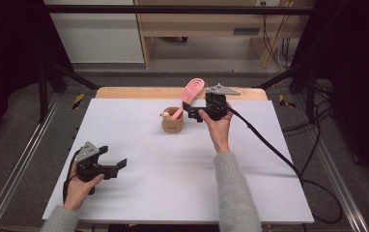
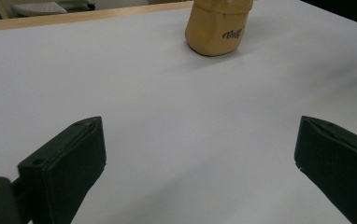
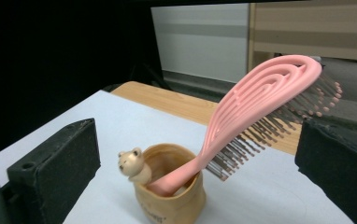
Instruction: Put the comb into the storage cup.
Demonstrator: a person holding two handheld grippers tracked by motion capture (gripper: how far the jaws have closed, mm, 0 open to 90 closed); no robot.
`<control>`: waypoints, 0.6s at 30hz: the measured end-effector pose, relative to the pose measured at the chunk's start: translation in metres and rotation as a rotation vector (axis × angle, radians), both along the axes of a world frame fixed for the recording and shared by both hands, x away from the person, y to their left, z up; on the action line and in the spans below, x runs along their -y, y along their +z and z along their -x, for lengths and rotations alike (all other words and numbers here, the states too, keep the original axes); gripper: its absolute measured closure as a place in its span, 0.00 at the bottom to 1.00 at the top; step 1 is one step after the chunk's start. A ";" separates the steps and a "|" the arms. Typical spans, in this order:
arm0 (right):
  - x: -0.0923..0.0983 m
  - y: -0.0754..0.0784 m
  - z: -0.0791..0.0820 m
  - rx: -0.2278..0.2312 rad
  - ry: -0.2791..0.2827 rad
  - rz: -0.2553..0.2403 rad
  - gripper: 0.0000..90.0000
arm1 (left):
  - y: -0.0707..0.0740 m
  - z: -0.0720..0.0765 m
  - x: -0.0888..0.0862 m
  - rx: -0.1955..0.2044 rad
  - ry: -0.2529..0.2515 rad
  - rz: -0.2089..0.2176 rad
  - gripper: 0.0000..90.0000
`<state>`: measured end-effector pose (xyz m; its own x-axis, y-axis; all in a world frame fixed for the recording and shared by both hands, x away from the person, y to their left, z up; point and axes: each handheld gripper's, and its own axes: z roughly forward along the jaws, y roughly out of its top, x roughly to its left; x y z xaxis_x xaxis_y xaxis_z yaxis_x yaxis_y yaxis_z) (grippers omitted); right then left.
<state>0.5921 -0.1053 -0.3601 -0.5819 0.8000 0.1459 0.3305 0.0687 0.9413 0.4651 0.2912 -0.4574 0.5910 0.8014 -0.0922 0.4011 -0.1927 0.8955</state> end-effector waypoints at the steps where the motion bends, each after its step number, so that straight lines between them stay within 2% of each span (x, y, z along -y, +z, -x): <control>1: 0.000 0.001 0.002 0.003 0.009 0.005 0.00 | 0.000 0.000 0.000 0.000 0.001 0.000 0.02; 6: 0.004 0.006 0.012 0.024 0.046 0.027 0.00 | 0.000 0.000 0.000 -0.001 0.000 -0.001 0.02; 8: 0.007 0.007 0.016 0.028 0.067 0.015 0.00 | 0.000 0.000 0.000 0.000 -0.001 -0.002 0.02; 15: 0.024 0.004 0.026 0.017 0.076 0.001 0.00 | 0.000 0.000 0.001 0.000 -0.002 -0.001 0.02; 18: 0.032 0.003 0.031 0.026 0.076 -0.006 0.00 | 0.000 0.000 0.001 0.000 -0.005 -0.002 0.02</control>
<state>0.5610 -0.1373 -0.3569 -0.6446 0.7525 0.1349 0.3002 0.0868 0.9499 0.4652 0.2906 -0.4577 0.5947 0.7988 -0.0909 0.4003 -0.1962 0.8951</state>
